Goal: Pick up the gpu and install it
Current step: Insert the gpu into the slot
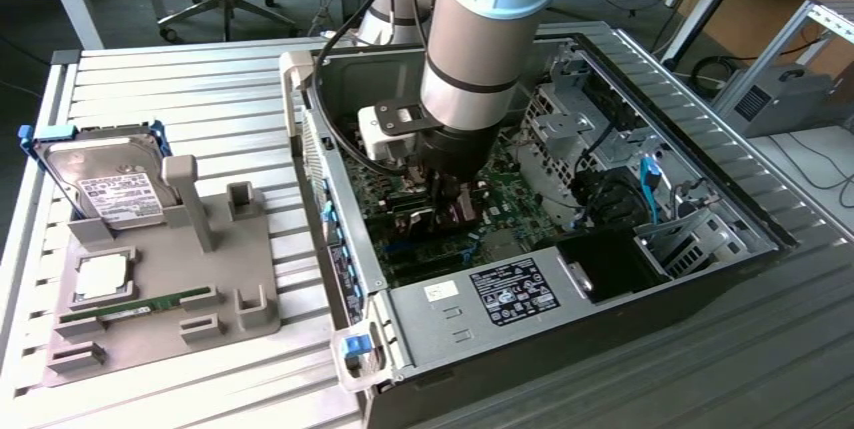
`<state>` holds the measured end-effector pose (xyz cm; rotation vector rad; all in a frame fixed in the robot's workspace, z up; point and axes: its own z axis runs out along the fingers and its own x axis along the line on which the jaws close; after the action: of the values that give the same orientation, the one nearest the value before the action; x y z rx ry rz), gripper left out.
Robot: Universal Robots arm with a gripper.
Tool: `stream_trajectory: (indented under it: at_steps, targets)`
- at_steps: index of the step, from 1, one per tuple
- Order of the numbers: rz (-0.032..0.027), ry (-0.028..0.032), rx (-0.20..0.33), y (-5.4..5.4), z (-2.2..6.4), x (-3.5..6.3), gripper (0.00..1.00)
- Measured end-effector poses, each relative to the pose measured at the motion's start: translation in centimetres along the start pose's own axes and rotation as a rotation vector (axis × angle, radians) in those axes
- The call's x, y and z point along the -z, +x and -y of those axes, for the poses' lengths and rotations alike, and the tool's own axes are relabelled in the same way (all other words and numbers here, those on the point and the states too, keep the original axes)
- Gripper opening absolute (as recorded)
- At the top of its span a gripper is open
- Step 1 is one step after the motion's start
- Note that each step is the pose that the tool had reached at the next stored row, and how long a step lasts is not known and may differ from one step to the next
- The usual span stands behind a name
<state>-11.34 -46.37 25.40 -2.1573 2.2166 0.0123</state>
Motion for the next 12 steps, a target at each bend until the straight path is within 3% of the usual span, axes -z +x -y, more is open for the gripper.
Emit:
stream_trajectory:
  at_steps: [12]
  targets:
    - [0.0002, 0.0001, 0.0, 0.0, 0.0, -0.04, 0.27]
